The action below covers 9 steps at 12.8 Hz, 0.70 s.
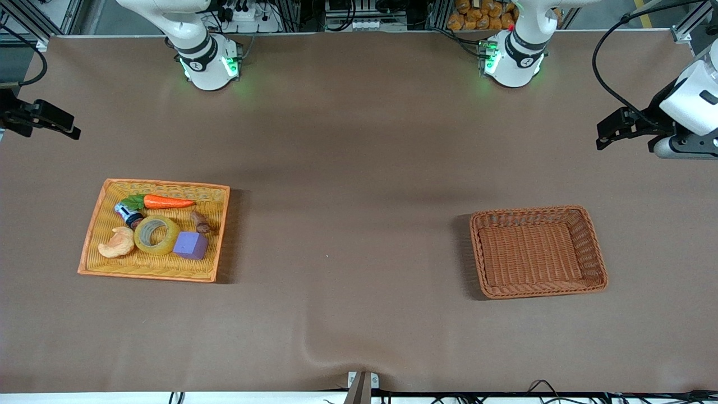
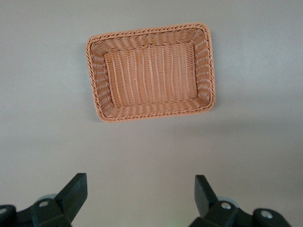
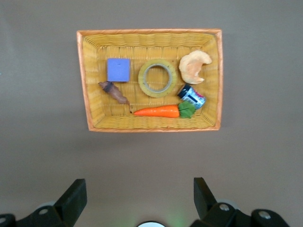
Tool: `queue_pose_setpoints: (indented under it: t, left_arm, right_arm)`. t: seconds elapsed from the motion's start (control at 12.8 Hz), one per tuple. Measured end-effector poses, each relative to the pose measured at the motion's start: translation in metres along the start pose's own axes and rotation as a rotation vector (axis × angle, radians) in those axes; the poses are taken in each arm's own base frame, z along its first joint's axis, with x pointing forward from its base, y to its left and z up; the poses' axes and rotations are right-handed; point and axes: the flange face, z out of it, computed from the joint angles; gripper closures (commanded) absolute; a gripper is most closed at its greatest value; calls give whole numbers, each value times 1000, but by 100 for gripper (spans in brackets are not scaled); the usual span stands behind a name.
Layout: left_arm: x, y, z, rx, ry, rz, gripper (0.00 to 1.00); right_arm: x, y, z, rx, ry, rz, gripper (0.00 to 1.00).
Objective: Transfer tape with both arms
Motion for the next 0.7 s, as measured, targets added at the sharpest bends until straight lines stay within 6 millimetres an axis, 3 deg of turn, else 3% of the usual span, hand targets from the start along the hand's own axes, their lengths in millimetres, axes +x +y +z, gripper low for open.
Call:
queue_pose_setpoints:
  t: [0.47,0.7]
  left_arm:
    - [0,0,1,0,-2,0,0]
    - [0,0,2,0,-4,-1,0]
  right_arm:
    - [0,0,2,-1,-16,0,0]
    - [11,-13,19,2,-33,-26,0]
